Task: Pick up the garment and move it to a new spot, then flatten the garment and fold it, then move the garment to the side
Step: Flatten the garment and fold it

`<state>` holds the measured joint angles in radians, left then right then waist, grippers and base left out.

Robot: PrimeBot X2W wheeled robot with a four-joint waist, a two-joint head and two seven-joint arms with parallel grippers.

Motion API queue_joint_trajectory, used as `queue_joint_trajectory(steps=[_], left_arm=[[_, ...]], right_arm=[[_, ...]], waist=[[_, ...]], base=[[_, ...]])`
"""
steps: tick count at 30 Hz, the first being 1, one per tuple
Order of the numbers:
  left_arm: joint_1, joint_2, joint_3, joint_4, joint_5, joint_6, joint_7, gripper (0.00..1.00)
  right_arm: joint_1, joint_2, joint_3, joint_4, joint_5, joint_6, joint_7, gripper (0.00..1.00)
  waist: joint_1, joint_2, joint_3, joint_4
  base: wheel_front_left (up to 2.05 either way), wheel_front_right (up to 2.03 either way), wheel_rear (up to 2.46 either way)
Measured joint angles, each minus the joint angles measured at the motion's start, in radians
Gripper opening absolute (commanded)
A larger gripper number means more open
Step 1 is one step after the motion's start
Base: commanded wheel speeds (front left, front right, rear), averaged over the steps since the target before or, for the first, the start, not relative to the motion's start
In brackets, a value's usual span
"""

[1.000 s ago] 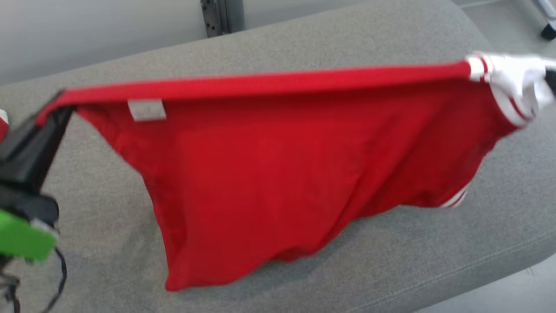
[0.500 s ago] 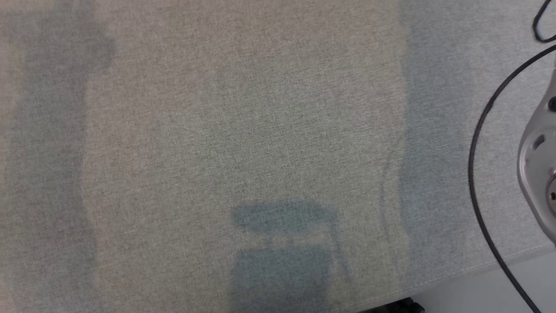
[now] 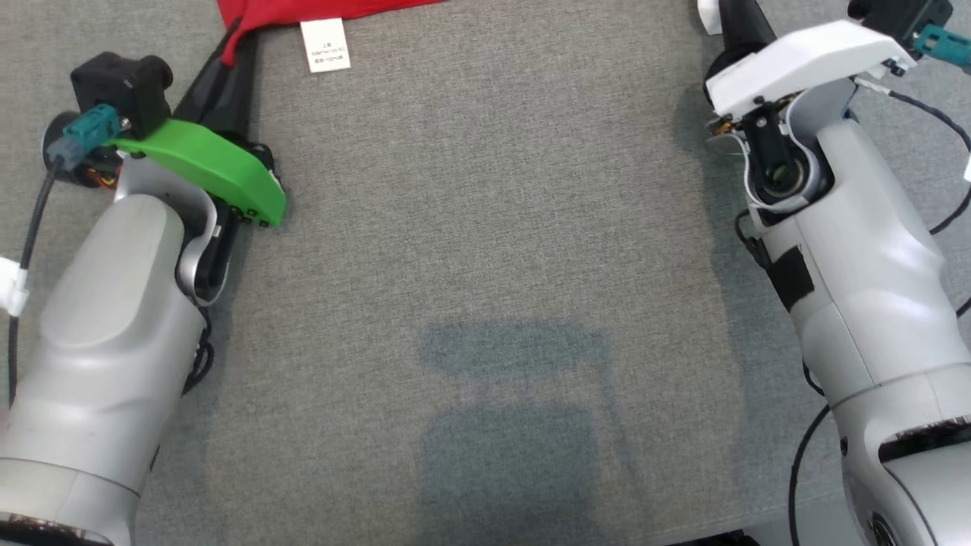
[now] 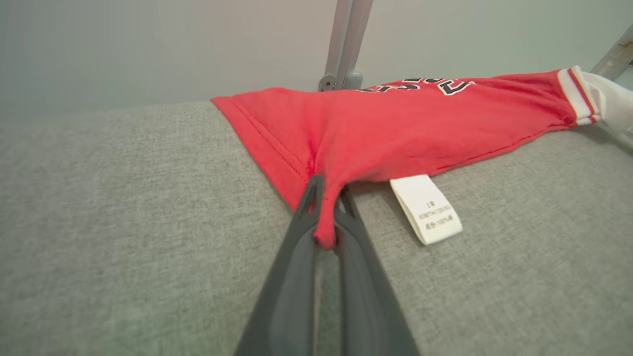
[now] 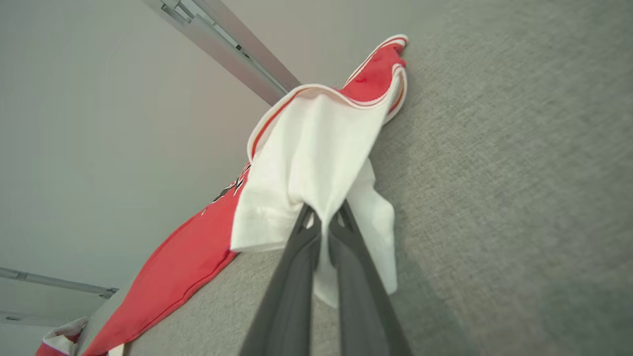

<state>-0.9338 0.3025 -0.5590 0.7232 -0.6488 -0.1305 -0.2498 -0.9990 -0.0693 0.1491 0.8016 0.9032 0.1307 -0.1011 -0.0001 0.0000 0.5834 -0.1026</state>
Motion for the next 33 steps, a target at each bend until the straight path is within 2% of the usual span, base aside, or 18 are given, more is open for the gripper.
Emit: queue_joint_trajectory(steps=[5,12,19,24,26,30,33], left_arm=[[0.079,0.006,-0.017,-0.036,-0.032,0.0,-0.015,0.0],[0.272,0.028,0.076,-0.151,-0.041,-0.001,-0.014,0.0],[0.599,0.041,0.126,-0.293,-0.082,0.001,-0.014,0.0],[0.921,0.021,0.13,-0.414,-0.093,0.063,-0.014,0.0],[1.045,0.013,0.115,-0.482,-0.094,0.102,-0.014,0.0],[1.193,-0.008,0.106,-0.606,-0.115,0.163,-0.007,0.0],[1.241,-0.007,0.092,-0.7,-0.125,0.185,0.025,0.0]], right_arm=[[0.142,-0.052,0.018,-0.135,0.076,0.002,0.014,0.0],[0.334,-0.091,0.018,-0.244,0.191,0.002,0.052,0.0],[0.609,-0.142,-0.026,-0.351,0.374,0.001,0.194,0.0],[0.87,-0.181,-0.066,-0.471,0.47,0.001,0.281,0.0],[0.987,-0.192,-0.091,-0.536,0.498,0.001,0.291,0.0],[1.146,-0.197,-0.13,-0.642,0.524,0.001,0.295,0.0],[1.209,-0.198,-0.153,-0.704,0.528,0.001,0.295,0.0]], waist=[[0.0,0.0,-0.03,0.019],[0.0,0.0,-0.123,0.023],[0.0,0.0,-0.268,0.014],[0.0,0.0,-0.391,0.006],[-0.0001,0.0,-0.442,0.002],[-0.0001,0.0,-0.516,-0.005],[-0.0001,0.0,-0.553,-0.009]], base=[[0.0,0.0,0.0],[0.0,0.0,0.0],[0.0,0.0,0.0],[0.0,0.0,0.0],[0.0,0.0,0.0],[0.0,0.0,0.0],[0.0,0.0,0.0]])
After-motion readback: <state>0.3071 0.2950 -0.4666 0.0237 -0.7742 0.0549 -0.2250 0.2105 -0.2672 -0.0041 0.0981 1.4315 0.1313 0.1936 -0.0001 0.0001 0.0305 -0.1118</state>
